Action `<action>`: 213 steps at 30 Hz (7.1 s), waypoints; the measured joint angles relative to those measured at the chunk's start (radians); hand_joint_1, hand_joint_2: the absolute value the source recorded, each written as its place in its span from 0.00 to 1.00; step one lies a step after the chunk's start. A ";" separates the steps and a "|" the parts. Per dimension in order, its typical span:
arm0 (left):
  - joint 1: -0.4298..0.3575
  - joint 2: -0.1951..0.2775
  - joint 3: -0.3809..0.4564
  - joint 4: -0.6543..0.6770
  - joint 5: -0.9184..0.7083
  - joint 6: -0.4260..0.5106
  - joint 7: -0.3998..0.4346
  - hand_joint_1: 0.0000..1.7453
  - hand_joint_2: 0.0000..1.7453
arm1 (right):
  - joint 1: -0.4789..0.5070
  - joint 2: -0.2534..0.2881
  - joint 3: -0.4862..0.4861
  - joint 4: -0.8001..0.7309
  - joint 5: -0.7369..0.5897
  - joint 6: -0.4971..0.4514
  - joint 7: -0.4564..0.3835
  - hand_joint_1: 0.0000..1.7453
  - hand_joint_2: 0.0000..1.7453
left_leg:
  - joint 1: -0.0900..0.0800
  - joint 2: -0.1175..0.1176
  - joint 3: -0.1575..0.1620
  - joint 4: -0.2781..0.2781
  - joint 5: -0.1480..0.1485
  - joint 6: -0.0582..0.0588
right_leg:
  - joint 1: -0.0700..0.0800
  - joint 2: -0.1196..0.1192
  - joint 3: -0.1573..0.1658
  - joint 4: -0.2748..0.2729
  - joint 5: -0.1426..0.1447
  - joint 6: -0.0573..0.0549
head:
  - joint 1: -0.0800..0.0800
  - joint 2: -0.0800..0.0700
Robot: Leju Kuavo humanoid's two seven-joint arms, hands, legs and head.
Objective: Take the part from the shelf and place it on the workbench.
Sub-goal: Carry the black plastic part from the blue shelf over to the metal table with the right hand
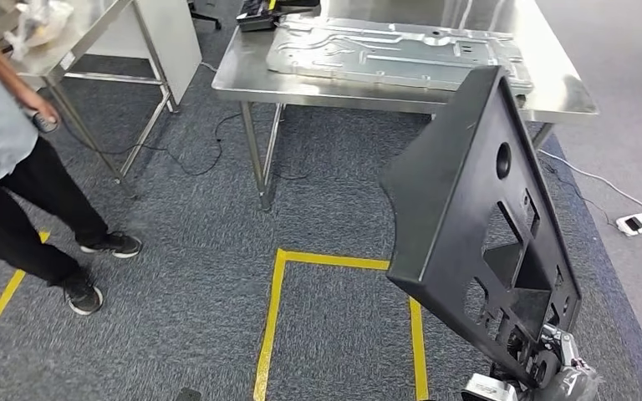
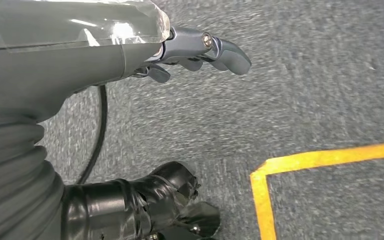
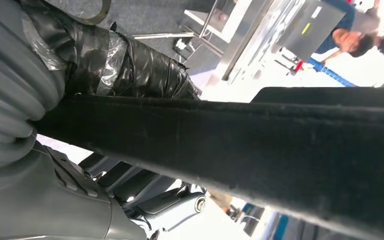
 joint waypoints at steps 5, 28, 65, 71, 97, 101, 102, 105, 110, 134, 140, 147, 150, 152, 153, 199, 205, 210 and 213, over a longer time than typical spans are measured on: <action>-0.005 0.000 0.000 0.000 0.000 -0.011 -0.012 0.00 1.00 | -0.002 -0.009 0.005 0.002 -0.002 0.000 0.017 1.00 1.00 | 0.000 -0.017 0.002 0.022 -0.026 -0.026 | -0.002 0.018 0.008 -0.024 0.003 -0.027 | -0.001 0.000; 0.003 0.005 0.000 0.000 -0.010 -0.025 -0.013 0.00 1.00 | -0.014 -0.042 0.062 0.031 0.098 0.000 0.011 1.00 1.00 | 0.005 -0.077 -0.033 0.011 0.026 0.014 | -0.014 0.053 -0.066 0.161 -0.067 0.014 | 0.000 0.000; 0.002 0.010 -0.003 0.000 -0.024 -0.042 -0.025 0.00 1.00 | -0.024 -0.045 0.074 0.041 0.007 0.000 -0.002 1.00 1.00 | -0.003 -0.077 -0.031 0.013 0.019 -0.018 | -0.003 0.052 0.008 -0.009 -0.009 -0.020 | 0.000 0.000; 0.005 0.010 -0.003 0.000 -0.025 -0.042 -0.025 0.00 1.00 | -0.024 -0.038 0.074 0.041 0.014 0.000 -0.002 1.00 1.00 | 0.000 -0.079 -0.160 0.291 -0.114 -0.031 | 0.002 0.052 0.009 -0.015 -0.008 -0.046 | 0.000 0.000; 0.002 0.010 -0.005 0.000 -0.034 -0.046 -0.031 0.00 1.00 | -0.022 -0.037 0.074 0.044 0.084 0.000 -0.026 1.00 1.00 | 0.000 -0.079 -0.024 0.030 -0.010 -0.022 | -0.011 0.052 0.011 -0.016 -0.005 -0.025 | 0.000 0.000; 0.004 0.010 -0.005 0.000 -0.029 -0.031 -0.029 0.00 1.00 | -0.022 -0.033 0.073 0.044 0.087 0.000 -0.029 1.00 1.00 | 0.002 -0.080 -0.136 0.257 -0.112 -0.030 | -0.008 0.050 0.014 -0.018 -0.008 -0.040 | 0.000 0.000; 0.005 0.010 -0.005 0.000 -0.026 -0.021 -0.028 0.00 1.00 | -0.021 -0.032 0.073 0.045 0.088 0.000 -0.030 1.00 1.00 | 0.002 -0.080 -0.154 0.285 -0.111 -0.029 | -0.006 0.051 0.015 -0.017 -0.009 -0.042 | 0.000 0.000; 0.005 0.010 -0.005 0.000 -0.022 0.005 -0.026 0.00 1.00 | -0.018 -0.031 0.072 0.045 0.093 0.000 -0.032 1.00 1.00 | 0.001 -0.079 -0.101 0.150 -0.016 -0.018 | -0.002 0.051 0.025 -0.015 -0.016 -0.040 | 0.000 0.000; 0.002 0.010 -0.005 0.000 -0.022 0.016 -0.024 0.00 1.00 | -0.018 -0.028 0.071 0.044 0.100 0.000 -0.034 1.00 1.00 | -0.009 -0.082 -0.040 0.013 0.030 0.002 | 0.003 0.048 0.030 -0.016 -0.020 -0.017 | 0.000 0.000; 0.003 0.006 -0.004 0.000 -0.023 0.020 -0.022 0.00 1.00 | -0.013 -0.027 0.066 0.045 0.116 0.000 -0.036 1.00 1.00 | 0.001 -0.098 -0.157 0.258 -0.068 -0.028 | -0.008 0.026 0.026 -0.023 -0.014 -0.039 | -0.002 0.000; 0.003 0.006 -0.004 0.000 -0.023 0.004 -0.022 0.00 1.00 | -0.016 -0.029 0.066 0.048 0.094 0.000 -0.008 1.00 1.00 | -0.009 -0.085 -0.043 0.016 0.026 -0.004 | -0.001 0.018 0.029 -0.015 -0.023 -0.015 | -0.001 0.000; 0.002 0.006 -0.004 0.000 -0.032 -0.004 -0.022 0.00 1.00 | -0.020 -0.036 0.066 0.056 0.080 0.000 0.007 1.00 1.00 | -0.001 -0.090 -0.036 -0.002 0.038 0.025 | -0.008 0.040 -0.088 0.236 -0.150 0.013 | 0.000 0.000; 0.002 0.007 -0.004 0.000 -0.034 -0.007 -0.023 0.00 1.00 | -0.022 -0.042 0.067 0.064 0.057 0.000 0.032 1.00 1.00 | -0.002 -0.098 -0.032 0.001 0.035 0.023 | -0.008 0.041 -0.064 0.172 -0.080 0.010 | 0.000 0.000; 0.002 0.006 -0.004 0.000 -0.034 -0.010 -0.024 0.00 1.00 | -0.026 -0.045 0.069 0.067 0.041 0.000 0.049 1.00 1.00 | -0.004 -0.102 -0.031 0.006 0.030 0.017 | -0.006 0.045 -0.004 0.041 -0.024 0.001 | 0.000 0.000; 0.002 0.006 -0.004 0.000 -0.034 -0.010 -0.024 0.00 1.00 | -0.027 -0.046 0.070 0.068 0.037 0.000 0.053 1.00 1.00 | -0.005 -0.104 -0.032 0.007 0.029 0.013 | -0.004 0.048 0.013 0.002 -0.013 -0.003 | 0.000 0.000; 0.009 0.007 -0.005 0.000 -0.041 -0.017 -0.031 0.00 1.00 | -0.037 -0.023 0.053 0.079 0.033 0.000 0.034 1.00 1.00 | -0.008 -0.092 -0.071 0.042 0.047 -0.005 | -0.005 0.048 0.067 -0.023 -0.056 -0.025 | -0.001 0.000; 0.011 0.006 -0.005 0.000 -0.042 -0.017 -0.033 0.00 1.00 | -0.038 -0.017 0.036 0.062 0.039 0.000 0.022 1.00 1.00 | -0.004 -0.095 -0.030 0.003 0.030 0.026 | -0.005 0.049 0.043 0.057 -0.086 0.006 | -0.001 0.000; 0.012 0.006 -0.005 0.000 -0.043 -0.015 -0.034 0.00 1.00 | -0.037 -0.015 0.020 0.056 0.043 0.000 0.017 1.00 1.00 | -0.006 -0.096 0.007 0.001 -0.002 0.032 | -0.007 0.049 -0.116 0.254 -0.128 0.013 | -0.001 0.000; 0.013 0.005 -0.005 0.000 -0.043 -0.015 -0.034 0.00 1.00 | -0.037 -0.014 0.014 0.055 0.043 0.000 0.015 1.00 1.00 | -0.007 -0.097 0.047 0.001 -0.031 0.026 | -0.002 0.050 -0.077 0.090 -0.002 0.000 | -0.001 0.000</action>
